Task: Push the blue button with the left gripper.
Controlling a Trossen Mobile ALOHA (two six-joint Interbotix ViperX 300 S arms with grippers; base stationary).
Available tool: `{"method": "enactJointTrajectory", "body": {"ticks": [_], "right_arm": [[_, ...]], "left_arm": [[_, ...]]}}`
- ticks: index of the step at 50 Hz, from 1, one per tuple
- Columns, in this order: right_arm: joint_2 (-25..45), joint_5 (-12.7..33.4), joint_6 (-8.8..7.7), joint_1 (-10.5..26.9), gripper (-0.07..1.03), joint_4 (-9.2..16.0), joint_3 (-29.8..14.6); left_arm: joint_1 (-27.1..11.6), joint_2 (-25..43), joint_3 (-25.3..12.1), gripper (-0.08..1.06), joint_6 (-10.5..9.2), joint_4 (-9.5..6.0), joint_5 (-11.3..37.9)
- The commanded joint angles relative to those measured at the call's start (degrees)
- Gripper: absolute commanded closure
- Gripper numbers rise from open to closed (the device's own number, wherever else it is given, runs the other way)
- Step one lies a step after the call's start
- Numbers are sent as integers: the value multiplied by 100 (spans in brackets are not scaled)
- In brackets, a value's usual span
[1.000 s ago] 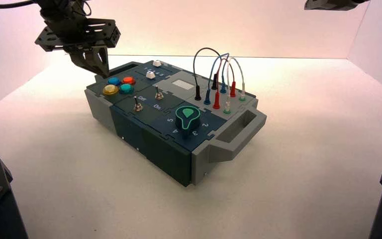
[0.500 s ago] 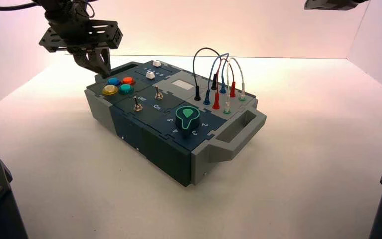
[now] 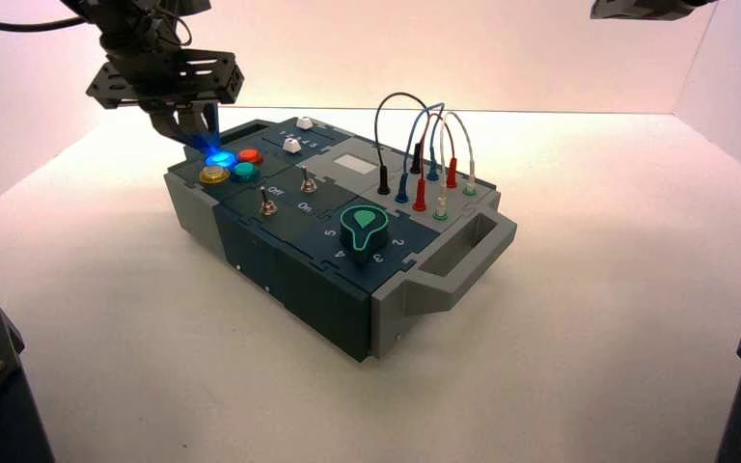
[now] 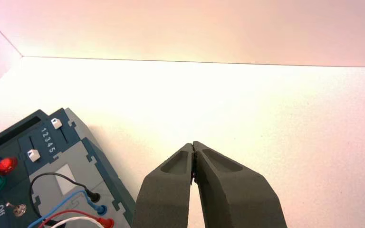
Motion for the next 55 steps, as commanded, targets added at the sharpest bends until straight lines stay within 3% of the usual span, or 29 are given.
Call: {"method": "enactJointTrajectory", "body": {"ticks": [1,16,55], "right_arm": [[-26,-62,-9,-9,99,9,-70],[-35,-62,0,-9,99,9,-70],[-26,-79,-9,-9,99,9,-70]], "left_arm": [[0,44,-123,100,-9,-9,-9],[-9,44,-132,100,-9,-9,18],[-18,-721,62,100,9,0,-193]]}}
